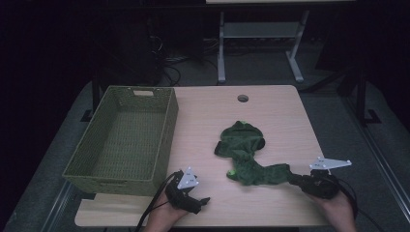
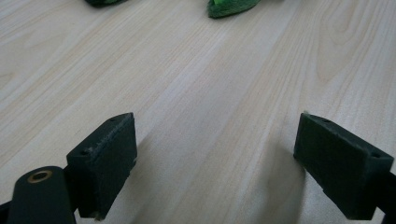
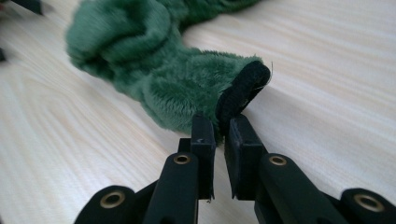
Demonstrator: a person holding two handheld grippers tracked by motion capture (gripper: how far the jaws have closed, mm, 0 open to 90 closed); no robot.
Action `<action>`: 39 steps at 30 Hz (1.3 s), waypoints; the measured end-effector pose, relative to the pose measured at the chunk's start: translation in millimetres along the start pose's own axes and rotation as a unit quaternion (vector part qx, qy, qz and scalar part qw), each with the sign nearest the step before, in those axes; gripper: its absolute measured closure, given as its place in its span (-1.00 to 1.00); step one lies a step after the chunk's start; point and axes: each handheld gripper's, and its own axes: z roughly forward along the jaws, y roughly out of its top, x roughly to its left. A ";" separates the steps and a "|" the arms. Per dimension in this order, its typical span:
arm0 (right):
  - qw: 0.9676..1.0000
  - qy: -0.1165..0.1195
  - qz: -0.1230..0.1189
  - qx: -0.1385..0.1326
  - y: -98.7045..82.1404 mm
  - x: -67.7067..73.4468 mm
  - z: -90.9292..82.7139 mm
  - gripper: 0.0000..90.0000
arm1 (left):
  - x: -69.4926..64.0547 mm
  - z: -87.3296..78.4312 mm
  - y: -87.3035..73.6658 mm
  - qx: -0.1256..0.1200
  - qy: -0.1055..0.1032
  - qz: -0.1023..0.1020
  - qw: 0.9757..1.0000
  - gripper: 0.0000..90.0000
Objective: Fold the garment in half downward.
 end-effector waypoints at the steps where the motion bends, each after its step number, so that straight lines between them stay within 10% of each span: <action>1: 1.000 0.003 -0.001 -0.004 1.4 1.6 -2.0 0.82 | 0.0 0.0 0.0 0.000 0.000 0.000 1.000 -0.72; 19: 0.995 0.046 -0.082 -0.036 49.5 40.1 1.1 0.82 | 0.2 0.8 0.5 -0.001 -0.001 -0.001 1.000 -0.72; 39: 0.981 0.116 -0.155 0.002 91.9 83.9 59.6 0.76 | 0.3 1.1 0.6 -0.002 0.000 -0.001 1.000 -0.72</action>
